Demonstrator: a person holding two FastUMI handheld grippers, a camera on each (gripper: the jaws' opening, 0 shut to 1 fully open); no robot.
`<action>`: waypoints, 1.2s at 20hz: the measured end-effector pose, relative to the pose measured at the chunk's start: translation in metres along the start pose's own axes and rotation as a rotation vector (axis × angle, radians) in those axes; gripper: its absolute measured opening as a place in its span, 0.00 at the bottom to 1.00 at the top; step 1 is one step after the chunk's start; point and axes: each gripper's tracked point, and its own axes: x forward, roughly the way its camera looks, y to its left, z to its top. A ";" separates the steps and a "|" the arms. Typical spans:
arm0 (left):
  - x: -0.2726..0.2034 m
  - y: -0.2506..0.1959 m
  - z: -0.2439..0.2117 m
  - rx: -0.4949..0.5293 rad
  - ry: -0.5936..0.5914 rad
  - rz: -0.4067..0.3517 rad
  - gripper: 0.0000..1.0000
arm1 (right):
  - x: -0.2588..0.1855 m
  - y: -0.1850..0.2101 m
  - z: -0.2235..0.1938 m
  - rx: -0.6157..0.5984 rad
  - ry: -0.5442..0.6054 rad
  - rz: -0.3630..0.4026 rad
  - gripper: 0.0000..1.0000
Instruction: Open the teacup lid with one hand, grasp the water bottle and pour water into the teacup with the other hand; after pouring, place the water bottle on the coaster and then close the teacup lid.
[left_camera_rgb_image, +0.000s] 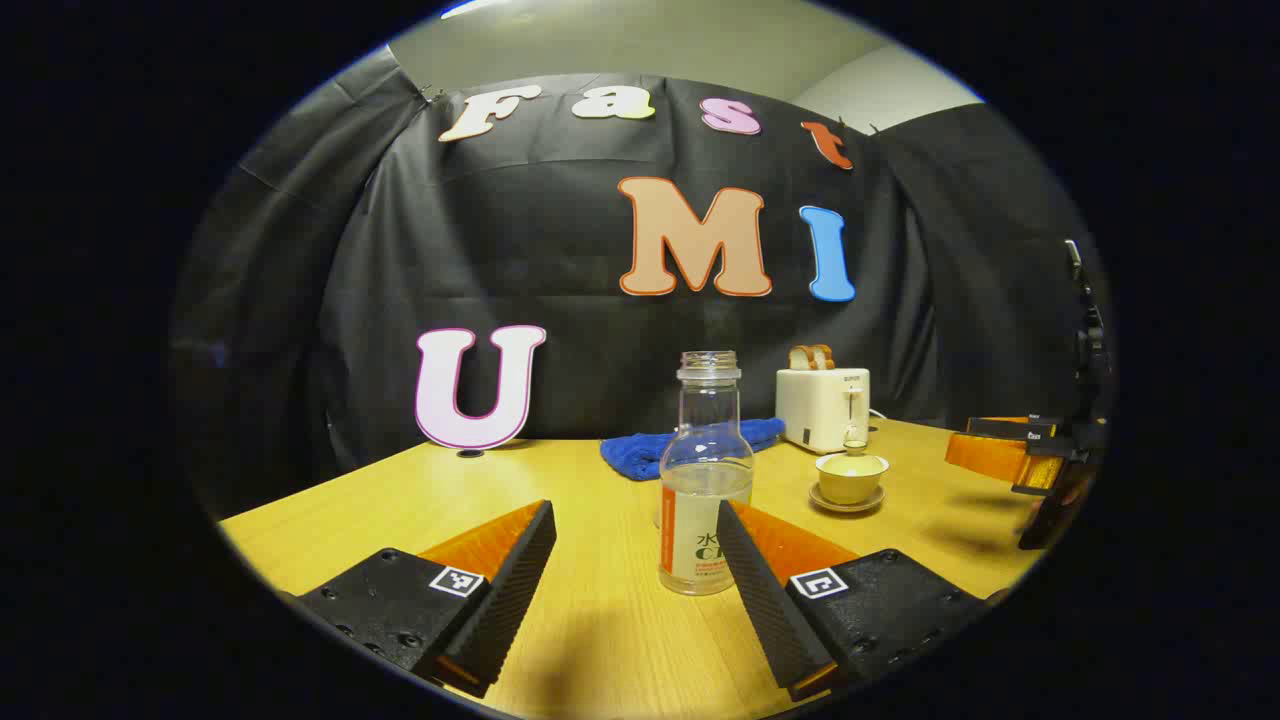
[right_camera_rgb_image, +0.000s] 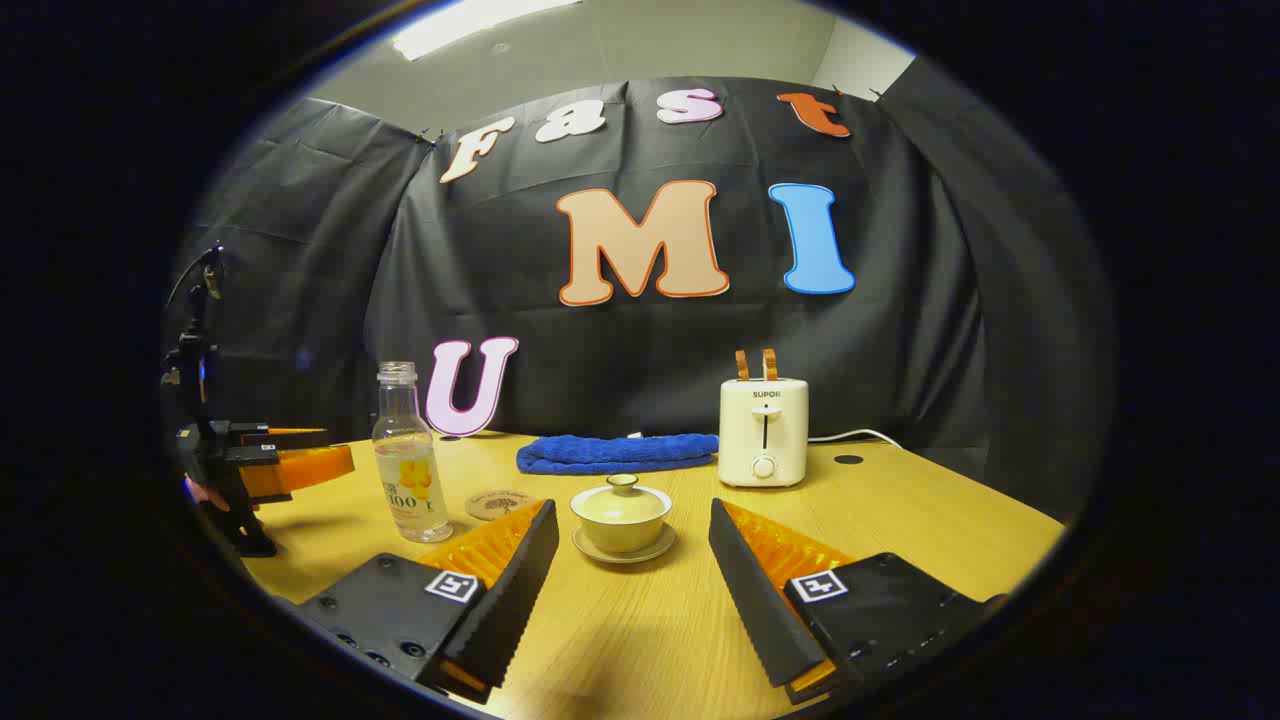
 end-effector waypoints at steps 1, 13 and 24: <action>0.000 0.003 0.000 -0.003 -0.001 0.010 0.94 | -0.001 -0.001 0.000 0.001 0.001 0.000 0.96; -0.003 0.008 0.000 0.000 -0.002 0.052 0.95 | -0.002 0.001 0.001 0.001 -0.001 -0.005 0.96; -0.002 0.009 -0.002 -0.002 -0.002 0.052 0.95 | -0.004 0.000 0.002 0.002 -0.001 -0.016 0.96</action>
